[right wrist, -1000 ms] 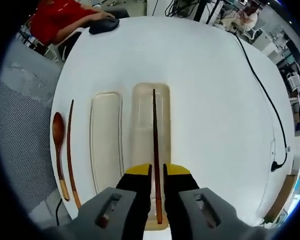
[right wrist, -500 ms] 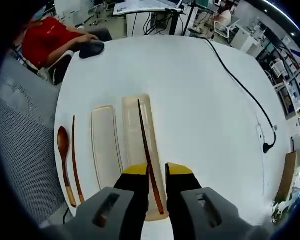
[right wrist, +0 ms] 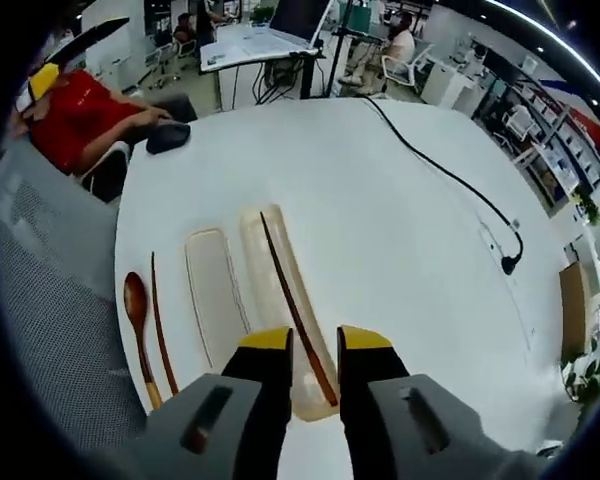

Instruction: Arrange the utensils inside the cutlery case until each visible utensil rests in its matching compartment.

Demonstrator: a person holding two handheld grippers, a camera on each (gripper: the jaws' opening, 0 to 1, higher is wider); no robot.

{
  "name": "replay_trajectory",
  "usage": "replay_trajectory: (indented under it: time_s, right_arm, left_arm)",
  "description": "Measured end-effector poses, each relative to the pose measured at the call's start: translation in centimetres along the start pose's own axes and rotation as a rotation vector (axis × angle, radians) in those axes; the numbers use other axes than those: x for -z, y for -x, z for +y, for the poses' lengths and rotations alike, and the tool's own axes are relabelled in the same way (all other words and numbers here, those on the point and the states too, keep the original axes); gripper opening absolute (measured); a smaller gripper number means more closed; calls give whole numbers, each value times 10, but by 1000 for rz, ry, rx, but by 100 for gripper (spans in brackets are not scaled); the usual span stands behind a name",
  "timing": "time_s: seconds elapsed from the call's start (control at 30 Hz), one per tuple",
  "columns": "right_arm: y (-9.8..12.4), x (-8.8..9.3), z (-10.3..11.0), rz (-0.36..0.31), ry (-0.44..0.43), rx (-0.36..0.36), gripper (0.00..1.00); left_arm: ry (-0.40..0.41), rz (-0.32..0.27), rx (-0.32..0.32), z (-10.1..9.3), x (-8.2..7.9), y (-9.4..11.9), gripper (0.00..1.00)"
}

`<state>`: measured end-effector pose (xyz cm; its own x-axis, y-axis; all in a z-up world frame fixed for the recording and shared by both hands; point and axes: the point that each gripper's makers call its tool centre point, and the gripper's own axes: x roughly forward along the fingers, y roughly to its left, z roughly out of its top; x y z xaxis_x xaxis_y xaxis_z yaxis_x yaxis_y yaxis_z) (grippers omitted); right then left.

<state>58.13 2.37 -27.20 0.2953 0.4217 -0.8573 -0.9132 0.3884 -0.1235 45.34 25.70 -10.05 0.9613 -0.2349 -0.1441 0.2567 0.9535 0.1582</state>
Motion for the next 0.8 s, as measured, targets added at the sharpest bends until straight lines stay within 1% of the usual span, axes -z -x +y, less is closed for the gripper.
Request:
replay_trajectory:
  time_s: [0.07, 0.1, 0.13, 0.2, 0.37, 0.47, 0.5, 0.53, 0.57, 0.6, 0.7, 0.8]
  right_arm:
    - [4, 2, 2, 1, 14, 13, 14]
    - [8, 0, -4, -10, 27, 59, 14]
    - [14, -3, -6, -39, 24, 87, 13]
    - [21, 1, -2, -52, -8, 80, 13]
    - [35, 10, 8, -57, -8, 81, 16]
    - [41, 12, 11, -78, -19, 86, 16]
    - [45, 13, 11, -88, -23, 99, 16]
    - [49, 14, 11, -90, -25, 105, 16]
    - [53, 16, 12, -92, -25, 104, 16]
    - [56, 17, 13, -93, -25, 104, 15]
    - [66, 20, 12, -102, -27, 115, 17]
    - [74, 19, 15, -128, -22, 130, 16]
  left_arm:
    - [-2, 5, 8, -2, 1, -1, 75]
    - [-7, 8, 10, -2, 1, -1, 74]
    - [-9, 8, 11, -3, 1, -1, 74]
    - [-17, 6, 9, -3, 0, -1, 74]
    - [-13, 2, 0, -1, -1, 0, 74]
    - [-18, -2, 0, -3, -2, 0, 74]
    - [-28, -1, -2, -3, -3, 0, 75]
    - [-37, -12, 2, -5, -6, 1, 75]
    - [-32, -34, 10, -7, -10, 2, 75]
    - [-27, -43, 11, -8, -12, 2, 75]
    - [-37, -24, 15, -9, -8, 1, 75]
    - [-41, -24, 16, -9, -9, 0, 75]
